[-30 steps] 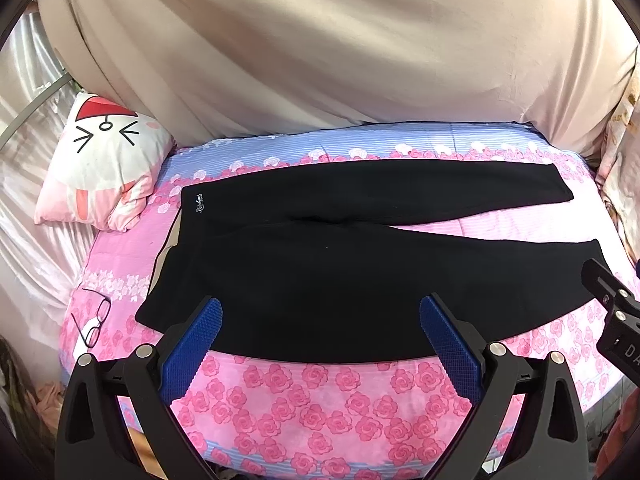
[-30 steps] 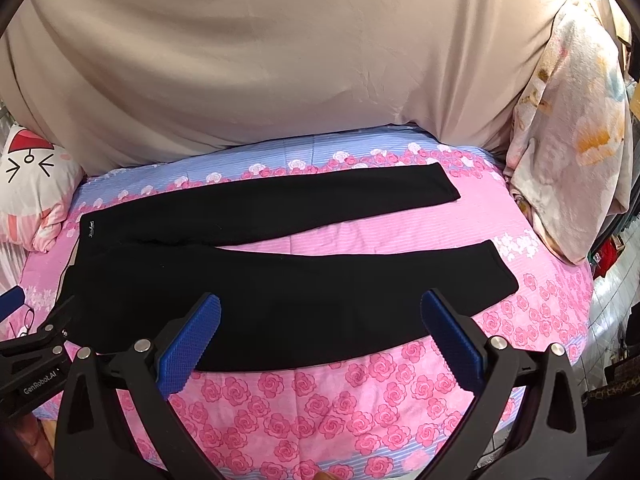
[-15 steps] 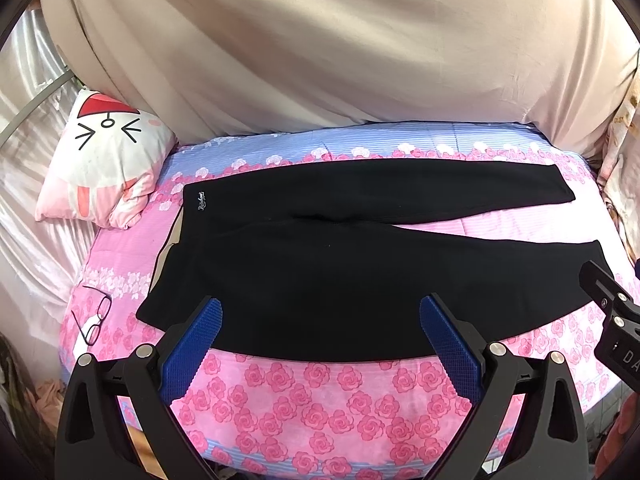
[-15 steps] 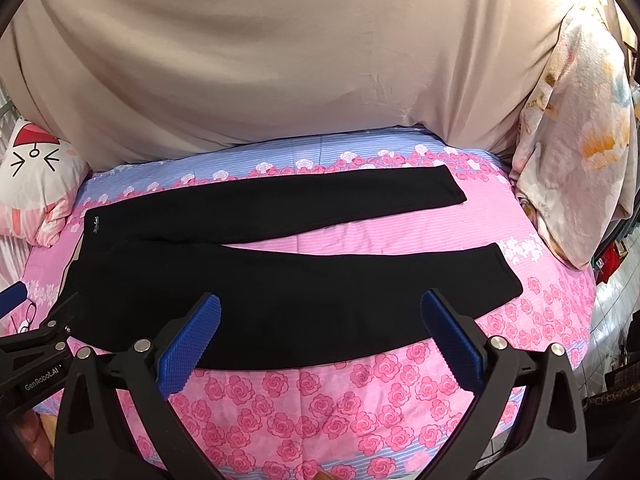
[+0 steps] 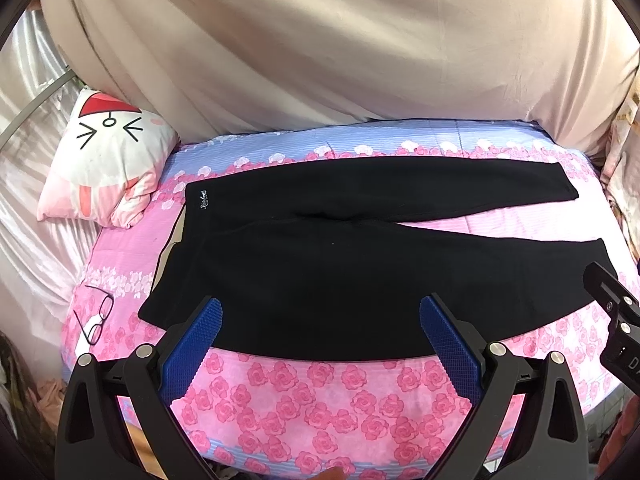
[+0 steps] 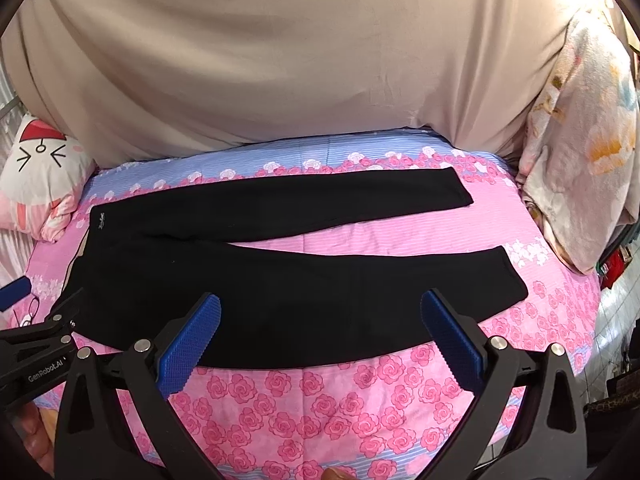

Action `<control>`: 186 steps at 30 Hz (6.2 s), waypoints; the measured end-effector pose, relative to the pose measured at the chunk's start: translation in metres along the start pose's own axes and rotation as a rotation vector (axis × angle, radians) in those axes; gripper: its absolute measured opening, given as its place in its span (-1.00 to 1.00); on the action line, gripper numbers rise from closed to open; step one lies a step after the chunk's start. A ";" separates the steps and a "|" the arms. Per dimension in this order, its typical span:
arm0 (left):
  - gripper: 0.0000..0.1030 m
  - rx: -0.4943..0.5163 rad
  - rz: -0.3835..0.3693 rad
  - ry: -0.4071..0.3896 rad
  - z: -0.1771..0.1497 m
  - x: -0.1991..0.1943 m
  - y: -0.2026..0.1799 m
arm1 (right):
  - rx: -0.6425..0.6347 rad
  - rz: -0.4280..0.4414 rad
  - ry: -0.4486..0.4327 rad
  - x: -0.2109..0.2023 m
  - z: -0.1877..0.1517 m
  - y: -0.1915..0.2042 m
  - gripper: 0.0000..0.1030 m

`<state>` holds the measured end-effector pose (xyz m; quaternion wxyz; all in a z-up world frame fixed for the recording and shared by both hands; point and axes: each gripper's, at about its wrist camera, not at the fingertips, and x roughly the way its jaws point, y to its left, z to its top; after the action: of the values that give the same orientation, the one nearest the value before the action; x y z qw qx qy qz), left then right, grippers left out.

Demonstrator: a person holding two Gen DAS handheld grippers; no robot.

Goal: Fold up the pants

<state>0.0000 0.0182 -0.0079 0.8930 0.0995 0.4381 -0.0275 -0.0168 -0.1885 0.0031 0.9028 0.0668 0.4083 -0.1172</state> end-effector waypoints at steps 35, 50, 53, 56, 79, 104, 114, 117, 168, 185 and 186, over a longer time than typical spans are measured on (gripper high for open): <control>0.90 0.027 0.016 0.050 0.022 0.036 -0.008 | 0.030 -0.003 0.070 0.035 0.006 -0.009 0.91; 0.90 0.029 -0.002 0.060 0.026 0.040 -0.018 | 0.045 -0.028 0.084 0.041 0.007 -0.023 0.91; 0.90 0.034 -0.006 0.063 0.030 0.045 -0.023 | 0.053 -0.033 0.088 0.045 0.008 -0.028 0.91; 0.90 0.040 -0.008 0.071 0.035 0.053 -0.029 | 0.058 -0.027 0.103 0.053 0.010 -0.034 0.91; 0.90 -0.095 0.135 0.174 0.064 0.150 -0.063 | 0.023 0.018 0.192 0.378 0.174 -0.305 0.91; 0.90 -0.245 0.316 0.137 0.116 0.256 0.156 | -0.025 0.059 0.196 0.393 0.164 -0.272 -0.71; 0.76 -0.189 0.167 0.223 0.153 0.386 0.296 | 0.033 -0.048 0.211 0.399 0.172 -0.237 -0.70; -0.28 -0.162 0.085 0.259 0.153 0.408 0.301 | 0.032 -0.087 0.217 0.397 0.173 -0.229 -0.70; -0.58 -0.130 0.214 0.277 -0.069 0.128 0.231 | 0.445 0.083 0.177 0.132 -0.035 -0.378 0.43; -0.17 0.000 -0.246 0.160 -0.020 0.089 -0.049 | -0.415 -0.150 0.365 0.156 -0.043 -0.332 -0.26; -0.17 0.020 -0.234 0.173 -0.021 0.092 -0.053 | -0.409 -0.209 0.399 0.162 -0.057 -0.342 -0.26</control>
<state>0.0328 -0.0262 -0.1015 0.8415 0.0583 0.5218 -0.1272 -0.0459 -0.5315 -0.1651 0.7826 -0.1371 0.5973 -0.1093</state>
